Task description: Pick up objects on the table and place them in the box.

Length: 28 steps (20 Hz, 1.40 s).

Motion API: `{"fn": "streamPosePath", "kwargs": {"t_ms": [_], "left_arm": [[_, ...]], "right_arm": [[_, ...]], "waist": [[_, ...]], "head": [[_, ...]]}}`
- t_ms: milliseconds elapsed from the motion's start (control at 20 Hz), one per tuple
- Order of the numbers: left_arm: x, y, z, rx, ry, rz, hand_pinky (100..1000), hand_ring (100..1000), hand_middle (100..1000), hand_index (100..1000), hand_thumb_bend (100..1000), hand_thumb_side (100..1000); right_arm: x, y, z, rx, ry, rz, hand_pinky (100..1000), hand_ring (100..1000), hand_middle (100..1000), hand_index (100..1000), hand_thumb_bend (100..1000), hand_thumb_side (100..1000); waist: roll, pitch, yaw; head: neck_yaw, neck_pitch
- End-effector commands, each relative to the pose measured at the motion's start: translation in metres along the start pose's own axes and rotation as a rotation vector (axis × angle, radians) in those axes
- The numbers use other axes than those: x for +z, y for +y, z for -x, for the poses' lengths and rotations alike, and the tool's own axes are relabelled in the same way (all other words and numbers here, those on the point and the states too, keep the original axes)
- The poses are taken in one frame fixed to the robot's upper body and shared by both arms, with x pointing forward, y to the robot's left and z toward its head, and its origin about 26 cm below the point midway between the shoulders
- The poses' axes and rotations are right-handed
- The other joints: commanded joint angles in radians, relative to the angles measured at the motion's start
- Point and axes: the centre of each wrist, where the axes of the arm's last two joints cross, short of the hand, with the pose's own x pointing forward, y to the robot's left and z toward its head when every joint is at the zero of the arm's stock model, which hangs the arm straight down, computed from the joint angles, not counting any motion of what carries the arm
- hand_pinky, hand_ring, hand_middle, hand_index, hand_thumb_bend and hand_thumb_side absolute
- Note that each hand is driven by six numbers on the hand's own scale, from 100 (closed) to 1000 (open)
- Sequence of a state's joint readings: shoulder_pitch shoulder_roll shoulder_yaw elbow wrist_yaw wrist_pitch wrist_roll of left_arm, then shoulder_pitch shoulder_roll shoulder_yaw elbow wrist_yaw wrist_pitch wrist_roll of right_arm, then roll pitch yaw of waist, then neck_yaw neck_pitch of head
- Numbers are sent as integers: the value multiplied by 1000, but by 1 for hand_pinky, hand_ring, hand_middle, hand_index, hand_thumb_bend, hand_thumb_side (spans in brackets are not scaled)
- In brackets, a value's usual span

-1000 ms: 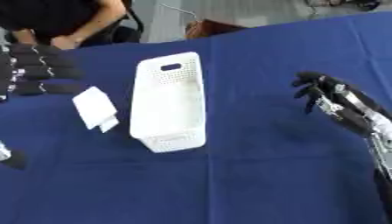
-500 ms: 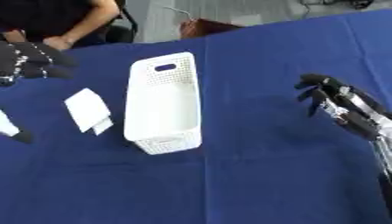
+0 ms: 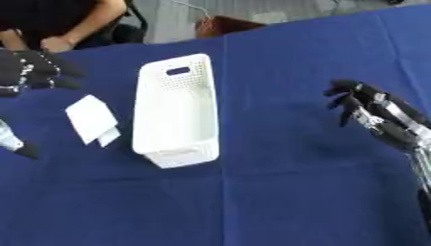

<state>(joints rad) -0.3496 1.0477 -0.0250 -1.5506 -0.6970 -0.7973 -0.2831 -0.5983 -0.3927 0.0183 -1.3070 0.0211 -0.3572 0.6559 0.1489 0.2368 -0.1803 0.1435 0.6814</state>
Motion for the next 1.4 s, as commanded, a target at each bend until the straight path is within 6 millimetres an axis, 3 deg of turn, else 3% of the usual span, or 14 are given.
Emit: {"fn": "streamPosePath", "kwargs": {"t_ms": [50,450,1400], "left_arm": [[-1,13,2,-47,-15,-8,982,988,984,1000,806,875],[-9,15,-2,-66,-45,-14,979,981,980,1000,788,881],[-8,2,-6,-54,-29,12,977,974,971,1000,767,903]], "right_arm": [[-7,-11,-12,38,-34,-6,465,713,779,932,100,763],[-10,-14,-13,44,-43,-10,466,712,779,932,100,761],[-10,-17,-14,50,-46,-5,466,711,778,932,100,760]], "waist": [[-2,-11,-5],[-3,2,-29],[-4,13,-33]], "head": [[17,-20],[22,-28],[16,-31]]}}
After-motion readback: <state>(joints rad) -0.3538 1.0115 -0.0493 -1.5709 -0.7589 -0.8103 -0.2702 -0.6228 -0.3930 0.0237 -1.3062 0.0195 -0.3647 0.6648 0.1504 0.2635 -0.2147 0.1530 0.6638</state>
